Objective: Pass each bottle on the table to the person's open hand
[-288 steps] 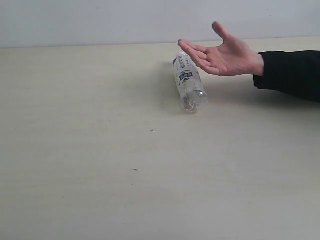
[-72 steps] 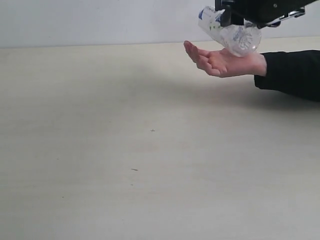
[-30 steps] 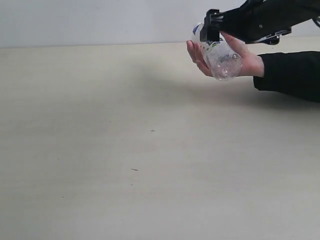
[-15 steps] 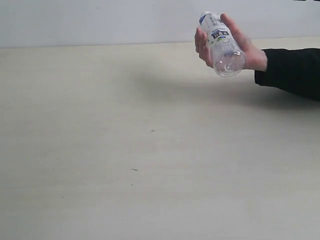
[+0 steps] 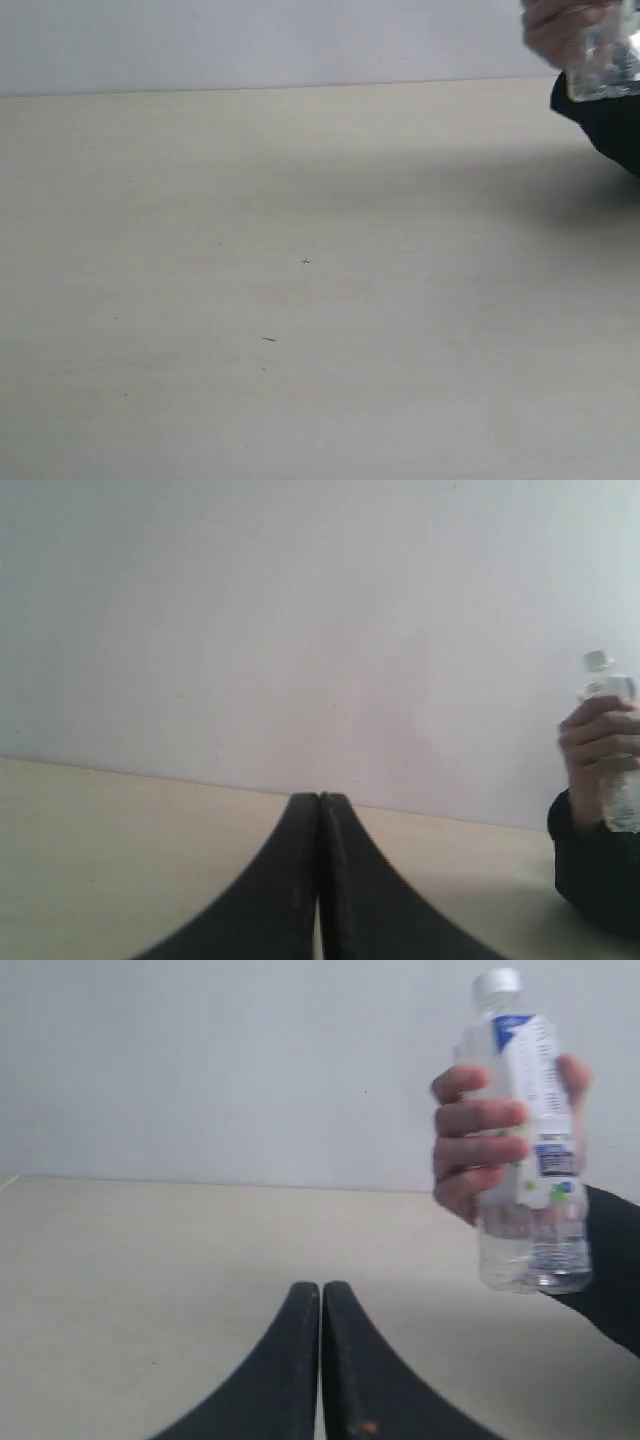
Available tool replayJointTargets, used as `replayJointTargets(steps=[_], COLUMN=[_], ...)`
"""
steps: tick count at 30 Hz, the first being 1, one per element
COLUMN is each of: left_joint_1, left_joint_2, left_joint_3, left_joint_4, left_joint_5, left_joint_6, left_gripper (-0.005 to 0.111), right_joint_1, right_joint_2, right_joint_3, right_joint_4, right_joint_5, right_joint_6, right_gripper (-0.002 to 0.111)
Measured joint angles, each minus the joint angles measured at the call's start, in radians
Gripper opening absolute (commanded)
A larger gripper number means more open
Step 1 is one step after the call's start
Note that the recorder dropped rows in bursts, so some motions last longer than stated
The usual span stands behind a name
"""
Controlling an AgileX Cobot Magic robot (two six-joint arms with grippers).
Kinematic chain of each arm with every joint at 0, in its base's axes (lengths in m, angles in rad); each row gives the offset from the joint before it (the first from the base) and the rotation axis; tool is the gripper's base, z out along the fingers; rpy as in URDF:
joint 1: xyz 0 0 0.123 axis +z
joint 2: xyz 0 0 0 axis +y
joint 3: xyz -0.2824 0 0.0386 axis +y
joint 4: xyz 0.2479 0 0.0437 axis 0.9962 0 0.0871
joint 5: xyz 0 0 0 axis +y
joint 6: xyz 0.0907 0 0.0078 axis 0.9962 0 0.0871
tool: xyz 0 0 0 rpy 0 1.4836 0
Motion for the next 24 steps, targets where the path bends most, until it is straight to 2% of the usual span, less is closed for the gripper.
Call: replayJointTargets(steps=[14,17,24], left_joint_1=[0.000,0.000,0.000], left_joint_2=[0.000,0.000,0.000], left_joint_3=[0.000,0.000,0.000], left_joint_4=[0.000,0.000,0.000], left_joint_5=[0.002,0.002,0.006], left_joint_6=[0.000,0.000,0.000], left_gripper=[0.000,0.000,0.000], right_joint_1=[0.000,-0.002,-0.075], right_joint_2=[-0.079,-0.128,-0.283], right_joint_3=[0.017,0.105,0.368], right_joint_4=[0.002,0.006,0.065], right_joint_5=[-0.016,-0.078,-0.298], right_joint_6=[0.000,0.000,0.002], right_gripper=[0.001,0.001,0.001])
